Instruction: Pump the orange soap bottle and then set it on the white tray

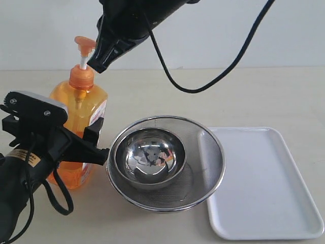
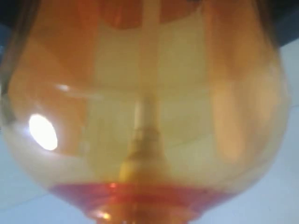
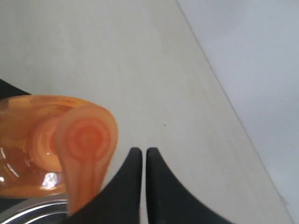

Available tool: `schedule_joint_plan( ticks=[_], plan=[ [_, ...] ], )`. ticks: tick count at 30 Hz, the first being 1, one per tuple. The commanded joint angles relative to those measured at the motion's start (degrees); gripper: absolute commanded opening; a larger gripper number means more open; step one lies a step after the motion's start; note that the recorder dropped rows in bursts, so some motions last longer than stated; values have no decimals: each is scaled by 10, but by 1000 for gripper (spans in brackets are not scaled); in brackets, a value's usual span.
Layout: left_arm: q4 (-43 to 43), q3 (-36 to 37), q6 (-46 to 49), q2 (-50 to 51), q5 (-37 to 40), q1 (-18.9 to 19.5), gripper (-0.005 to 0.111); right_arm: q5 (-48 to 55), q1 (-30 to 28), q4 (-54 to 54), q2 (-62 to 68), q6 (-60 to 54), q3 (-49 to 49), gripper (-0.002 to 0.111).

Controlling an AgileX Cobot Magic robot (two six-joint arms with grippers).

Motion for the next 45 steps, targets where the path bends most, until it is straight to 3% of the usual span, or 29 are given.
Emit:
schedule_joint_plan(
  ticks=[1,10,19,22,29,45],
  plan=[
    [2,-3,3,-5,-14,-5,5,-8,-1,-98,-15,74,-19,0],
    [-15,-5,71,-5,-12,-5,5,11,-1,-102,-58,83,-41,0],
    [-117,-43,123,-5,-9,-7,5,48,-1,-102,-103,84,-41,0],
    [-143,-43,122,-5,-18,-24,5,59,-1,-101,-103,84,-41,0],
    [-182,-43,156,-5,-88,-110,5,79,0,-85,-101,77,-41,0],
    [-161,-43,161,14,-99,-113,5,117,0,-1,-101,64,-41,0]
  ],
)
